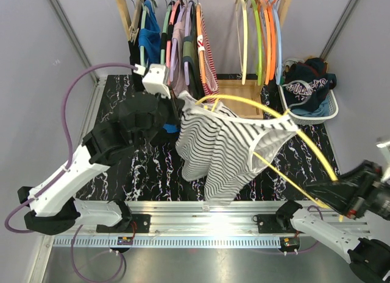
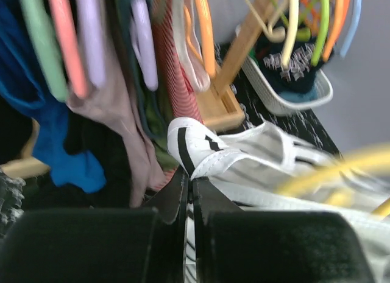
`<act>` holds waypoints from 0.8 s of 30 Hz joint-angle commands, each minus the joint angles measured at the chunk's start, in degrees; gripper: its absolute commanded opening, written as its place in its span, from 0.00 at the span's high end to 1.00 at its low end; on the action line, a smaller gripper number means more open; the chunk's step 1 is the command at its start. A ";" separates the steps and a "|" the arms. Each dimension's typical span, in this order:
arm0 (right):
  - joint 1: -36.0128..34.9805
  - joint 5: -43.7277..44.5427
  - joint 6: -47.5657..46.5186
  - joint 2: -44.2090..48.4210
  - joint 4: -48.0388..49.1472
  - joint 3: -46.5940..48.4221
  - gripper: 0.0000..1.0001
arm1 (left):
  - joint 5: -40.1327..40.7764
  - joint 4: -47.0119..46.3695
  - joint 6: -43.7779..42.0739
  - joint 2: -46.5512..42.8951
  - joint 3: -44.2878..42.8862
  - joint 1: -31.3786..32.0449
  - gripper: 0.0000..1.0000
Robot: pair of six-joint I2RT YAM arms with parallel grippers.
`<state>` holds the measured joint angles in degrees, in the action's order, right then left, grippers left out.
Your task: Remove the tank top from the hanger
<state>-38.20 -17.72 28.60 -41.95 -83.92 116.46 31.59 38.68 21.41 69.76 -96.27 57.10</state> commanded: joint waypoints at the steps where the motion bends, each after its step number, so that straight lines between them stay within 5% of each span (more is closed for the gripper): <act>1: -0.04 8.47 0.93 3.19 -6.88 6.58 1.00 | -7.14 3.60 7.30 -2.51 5.98 -0.24 1.00; 4: -0.04 11.29 0.93 4.95 -3.19 1.43 1.00 | -18.40 -0.87 12.31 -7.96 18.53 3.51 1.00; 12: -0.21 6.91 -1.44 5.92 5.61 -10.29 1.00 | -27.81 -10.11 17.97 -8.59 23.85 20.76 1.00; 13: -0.21 6.12 -1.79 5.48 5.70 -11.08 1.00 | -27.38 -9.33 16.92 -7.89 21.32 22.77 0.88; 17: -0.30 0.41 -2.67 3.38 4.04 -13.19 1.00 | -13.72 6.44 13.14 -4.99 9.55 25.86 0.01; 24: -0.30 -12.77 -3.46 -0.05 -0.45 -19.86 1.00 | -1.28 18.53 -2.32 -3.05 -1.02 26.13 0.01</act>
<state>-38.24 -21.87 26.81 -40.05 -82.96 98.02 22.02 50.13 27.81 65.84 -94.32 83.02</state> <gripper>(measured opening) 0.200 0.988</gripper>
